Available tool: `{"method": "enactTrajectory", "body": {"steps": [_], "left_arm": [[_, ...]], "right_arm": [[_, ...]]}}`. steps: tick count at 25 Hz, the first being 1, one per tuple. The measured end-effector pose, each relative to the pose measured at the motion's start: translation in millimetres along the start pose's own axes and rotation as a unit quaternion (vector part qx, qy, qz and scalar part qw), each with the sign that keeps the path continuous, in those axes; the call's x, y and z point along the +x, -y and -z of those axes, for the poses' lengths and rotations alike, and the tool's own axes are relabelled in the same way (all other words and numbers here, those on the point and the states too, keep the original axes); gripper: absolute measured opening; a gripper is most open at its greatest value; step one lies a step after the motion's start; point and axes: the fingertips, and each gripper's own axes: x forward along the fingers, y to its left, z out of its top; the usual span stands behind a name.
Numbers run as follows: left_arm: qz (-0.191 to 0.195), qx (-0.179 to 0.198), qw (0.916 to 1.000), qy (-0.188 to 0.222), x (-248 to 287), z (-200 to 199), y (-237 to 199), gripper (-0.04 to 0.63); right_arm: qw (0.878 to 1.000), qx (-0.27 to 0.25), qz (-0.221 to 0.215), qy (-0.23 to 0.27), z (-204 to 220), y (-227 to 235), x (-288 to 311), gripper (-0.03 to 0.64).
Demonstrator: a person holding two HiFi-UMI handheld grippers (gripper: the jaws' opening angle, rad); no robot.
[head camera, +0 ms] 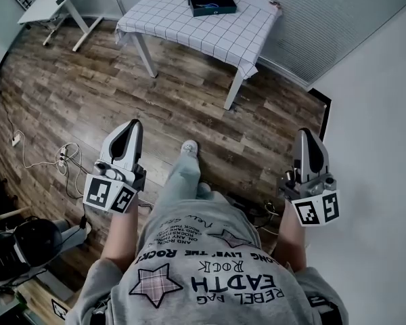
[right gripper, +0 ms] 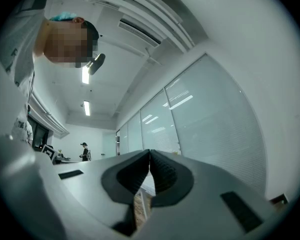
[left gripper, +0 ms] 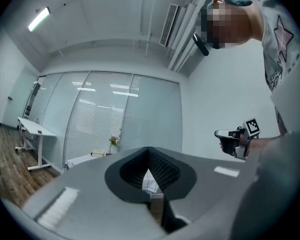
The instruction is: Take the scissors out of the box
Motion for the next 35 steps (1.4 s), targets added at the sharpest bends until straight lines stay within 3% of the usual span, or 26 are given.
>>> {"method": "enactTrajectory", "body": {"steps": [14, 35], "left_arm": [[0.026, -0.012, 0.9996, 0.000, 99, 1, -41, 0.009], [0.056, -0.009, 0.9984, -0.007, 218, -5, -181, 0.009]], "right_arm": [[1.000, 0.003, 0.001, -0.011, 8, 41, 83, 0.015], [1.000, 0.014, 0.004, -0.010, 37, 53, 261, 0.015]]}}
